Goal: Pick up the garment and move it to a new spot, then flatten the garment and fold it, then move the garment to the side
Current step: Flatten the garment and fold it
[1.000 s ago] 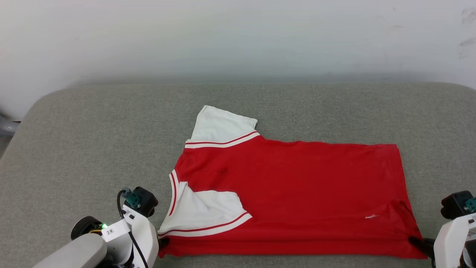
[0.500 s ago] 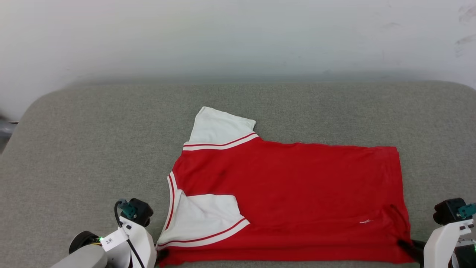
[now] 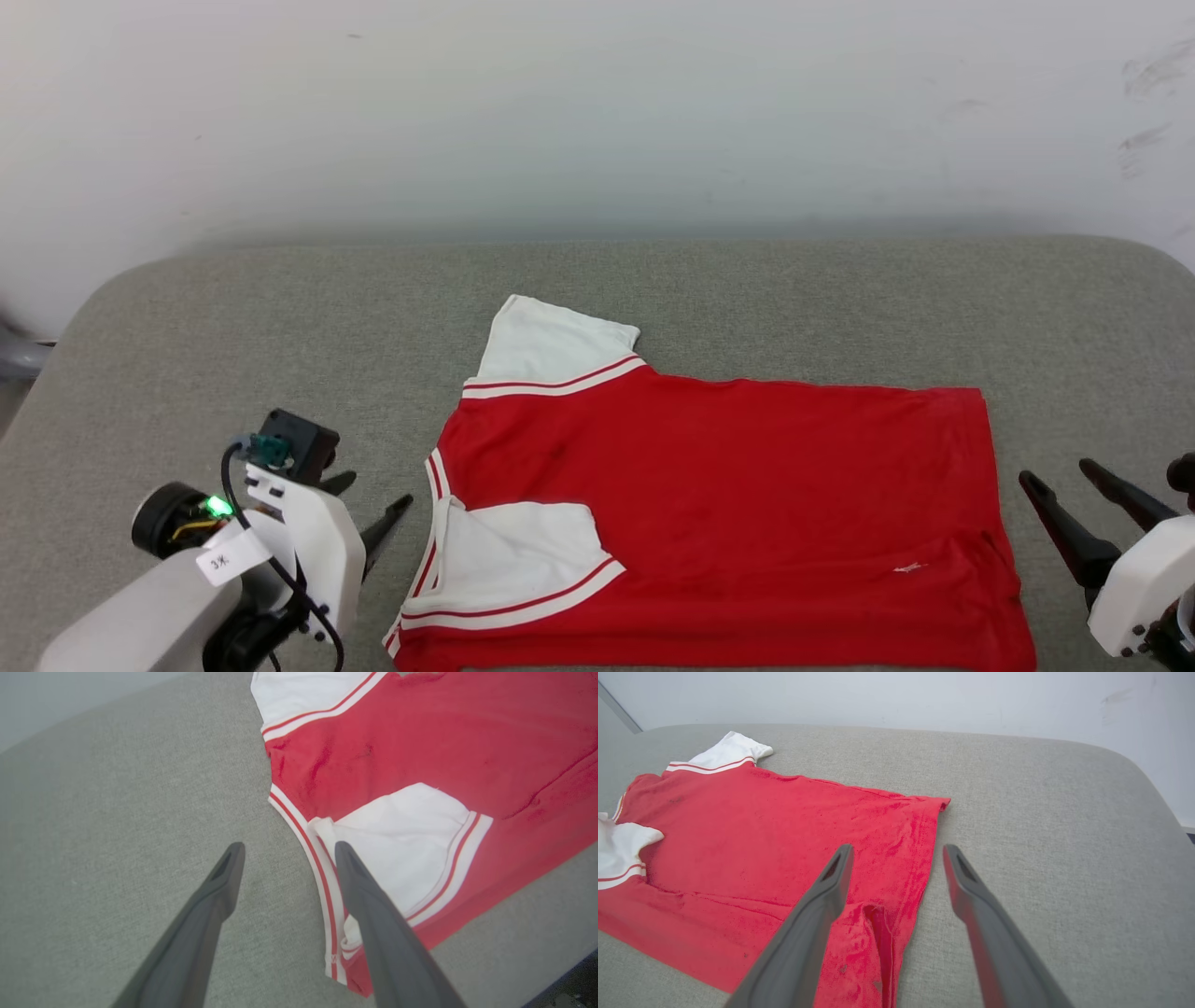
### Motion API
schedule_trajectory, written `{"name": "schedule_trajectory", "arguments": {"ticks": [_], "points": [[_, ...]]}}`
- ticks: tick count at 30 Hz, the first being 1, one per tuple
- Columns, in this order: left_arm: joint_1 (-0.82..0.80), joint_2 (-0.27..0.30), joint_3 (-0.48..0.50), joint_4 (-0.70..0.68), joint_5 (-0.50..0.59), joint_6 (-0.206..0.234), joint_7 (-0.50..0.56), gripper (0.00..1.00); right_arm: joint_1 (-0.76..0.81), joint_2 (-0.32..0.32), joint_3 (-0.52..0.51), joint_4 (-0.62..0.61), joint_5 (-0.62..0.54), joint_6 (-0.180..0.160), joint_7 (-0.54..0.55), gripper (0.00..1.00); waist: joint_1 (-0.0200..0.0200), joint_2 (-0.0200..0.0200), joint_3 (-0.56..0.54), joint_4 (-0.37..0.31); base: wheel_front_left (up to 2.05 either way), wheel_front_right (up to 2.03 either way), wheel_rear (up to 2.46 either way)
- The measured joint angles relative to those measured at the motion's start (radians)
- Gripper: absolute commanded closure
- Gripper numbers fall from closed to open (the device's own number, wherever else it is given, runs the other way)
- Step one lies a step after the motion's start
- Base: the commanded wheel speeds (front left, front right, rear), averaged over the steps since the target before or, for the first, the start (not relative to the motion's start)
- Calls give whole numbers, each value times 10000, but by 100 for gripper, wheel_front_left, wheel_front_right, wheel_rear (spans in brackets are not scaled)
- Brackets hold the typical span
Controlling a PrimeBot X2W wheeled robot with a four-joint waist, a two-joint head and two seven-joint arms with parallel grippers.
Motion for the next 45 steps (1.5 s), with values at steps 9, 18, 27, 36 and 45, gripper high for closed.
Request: {"name": "schedule_trajectory", "arguments": {"ticks": [9,18,27,36,45], "points": [[-1738,-213,382,-84,646,144,-163,0,569,1473,-2257,-1365,-2102,0,-1026,0,0,0,253,-319,0,0,0],[-4228,-767,909,1137,577,-290,527,0,1358,3175,-3668,-3806,-3545,0,-391,0,0,0,1380,-767,0,0,0],[-6482,-1187,871,2899,-73,-945,3081,0,1305,3693,-3728,-5097,-3988,0,-27,0,1,0,2902,-1388,0,0,0],[-8151,-1438,523,3965,-468,-1057,6004,0,694,3743,-3547,-5423,-4079,0,-44,0,2,0,4368,-1870,0,0,0],[-8733,-1425,134,4571,-88,-986,6613,0,118,3940,-3158,-5392,-4061,0,-265,0,3,0,5640,-2198,0,0,0]]}}
